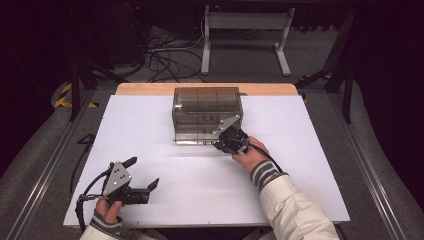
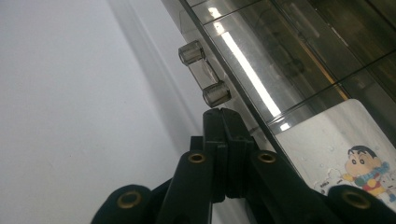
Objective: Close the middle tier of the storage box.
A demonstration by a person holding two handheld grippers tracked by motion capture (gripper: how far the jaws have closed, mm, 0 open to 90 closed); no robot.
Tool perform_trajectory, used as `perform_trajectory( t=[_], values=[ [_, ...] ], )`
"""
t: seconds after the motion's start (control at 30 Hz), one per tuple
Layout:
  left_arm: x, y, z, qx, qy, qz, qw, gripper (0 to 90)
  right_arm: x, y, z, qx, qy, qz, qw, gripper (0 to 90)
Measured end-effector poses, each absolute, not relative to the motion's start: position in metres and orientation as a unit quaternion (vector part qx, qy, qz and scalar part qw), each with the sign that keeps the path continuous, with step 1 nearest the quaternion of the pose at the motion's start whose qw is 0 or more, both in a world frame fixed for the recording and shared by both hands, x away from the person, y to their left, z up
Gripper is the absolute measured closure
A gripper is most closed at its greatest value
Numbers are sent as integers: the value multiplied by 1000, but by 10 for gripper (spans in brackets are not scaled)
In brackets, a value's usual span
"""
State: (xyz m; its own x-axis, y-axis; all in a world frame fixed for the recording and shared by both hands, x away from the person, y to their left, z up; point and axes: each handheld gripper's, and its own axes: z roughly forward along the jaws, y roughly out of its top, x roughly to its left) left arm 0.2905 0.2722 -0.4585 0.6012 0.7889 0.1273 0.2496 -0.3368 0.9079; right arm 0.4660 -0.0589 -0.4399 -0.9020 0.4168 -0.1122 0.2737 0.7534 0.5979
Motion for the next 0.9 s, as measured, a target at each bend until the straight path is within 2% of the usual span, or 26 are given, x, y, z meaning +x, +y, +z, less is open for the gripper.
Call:
perform_trajectory(
  t=[0.9],
  values=[
    [291,273,-459,764,341,285,468,43,485,-58,-435,228,902,329,158,900]
  ],
)
